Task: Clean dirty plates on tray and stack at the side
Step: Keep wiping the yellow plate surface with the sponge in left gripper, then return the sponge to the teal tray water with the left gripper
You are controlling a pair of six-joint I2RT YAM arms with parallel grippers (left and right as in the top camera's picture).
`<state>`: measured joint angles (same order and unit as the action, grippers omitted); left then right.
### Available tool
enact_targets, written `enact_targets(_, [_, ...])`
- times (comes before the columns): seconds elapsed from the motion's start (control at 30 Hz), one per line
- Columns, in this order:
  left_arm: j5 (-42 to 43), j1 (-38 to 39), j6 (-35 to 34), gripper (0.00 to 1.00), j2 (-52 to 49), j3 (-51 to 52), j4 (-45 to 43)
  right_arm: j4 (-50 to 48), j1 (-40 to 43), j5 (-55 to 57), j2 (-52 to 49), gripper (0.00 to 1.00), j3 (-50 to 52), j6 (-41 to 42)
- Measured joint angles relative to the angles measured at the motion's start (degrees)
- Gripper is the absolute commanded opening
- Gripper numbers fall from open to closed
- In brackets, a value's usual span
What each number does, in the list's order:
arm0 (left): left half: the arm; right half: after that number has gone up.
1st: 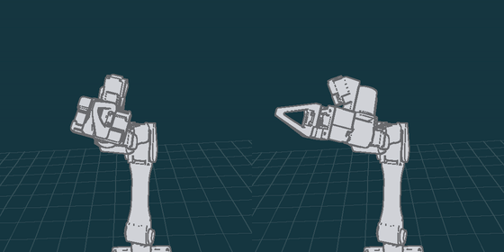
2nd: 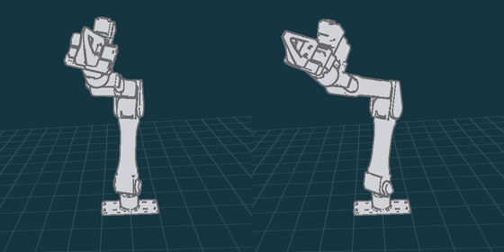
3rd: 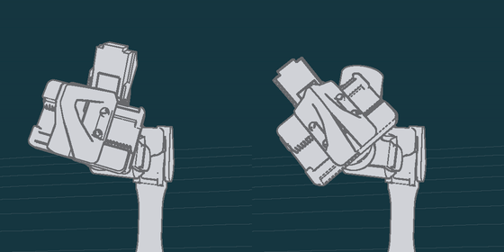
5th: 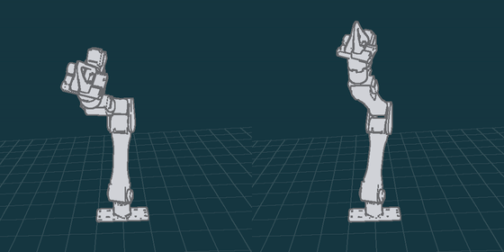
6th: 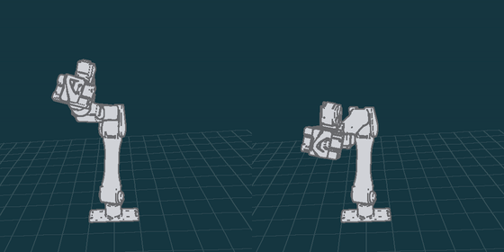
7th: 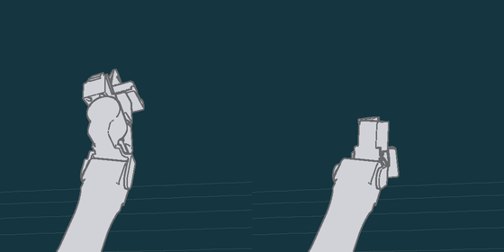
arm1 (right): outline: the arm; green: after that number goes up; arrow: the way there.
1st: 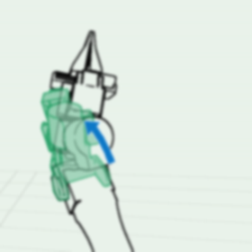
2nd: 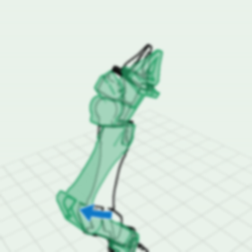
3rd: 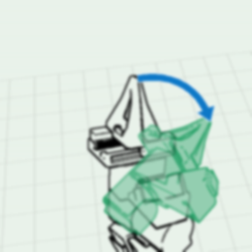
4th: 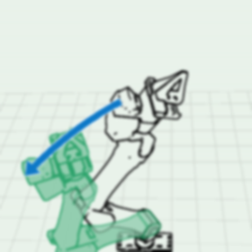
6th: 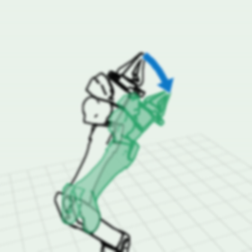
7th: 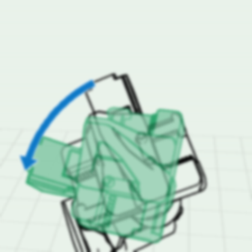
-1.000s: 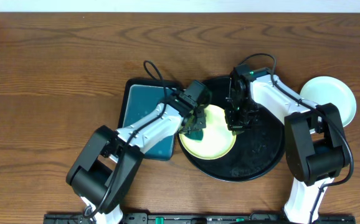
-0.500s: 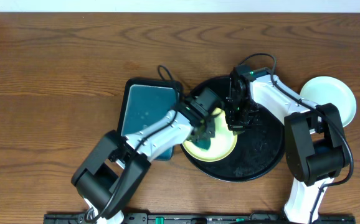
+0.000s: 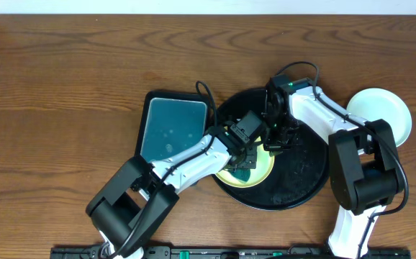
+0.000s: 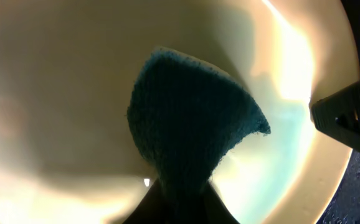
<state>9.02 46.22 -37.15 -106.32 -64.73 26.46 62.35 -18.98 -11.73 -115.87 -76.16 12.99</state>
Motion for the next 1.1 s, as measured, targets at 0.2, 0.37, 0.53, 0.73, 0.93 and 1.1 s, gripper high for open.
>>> enact_targets(0.2, [0.04, -3.56, 4.70, 0.12, 4.85, 0.37, 1.97, 0.00, -0.02, 0.00, 0.00, 0.03, 0.00, 0.00])
enact_targets(0.37, [0.02, -9.01, 8.41, 0.13, 12.50, 0.42, 4.48, 0.00, -0.02, 0.00, 0.00, 0.05, 0.00, 0.02])
enact_targets(0.53, [-0.17, -17.05, 12.68, 0.17, 17.77, 0.42, 9.29, -0.33, -0.13, -0.15, 0.00, 0.18, 0.00, -0.04])
enact_targets(0.73, [-0.42, -26.47, 15.19, 0.17, 18.23, 0.48, 13.73, -2.38, -0.35, -0.24, 0.00, 0.19, 0.04, 0.09])
enact_targets(0.93, [-0.39, -31.71, 17.22, 0.17, 16.20, 0.59, 13.60, -3.56, -0.83, 0.26, 0.00, 0.13, 0.04, 0.13])
enact_targets(1.1, [-0.37, -32.09, 18.84, 0.17, 10.45, 0.85, 13.53, -3.85, -1.20, 0.81, 0.00, 0.08, 0.04, 0.20])
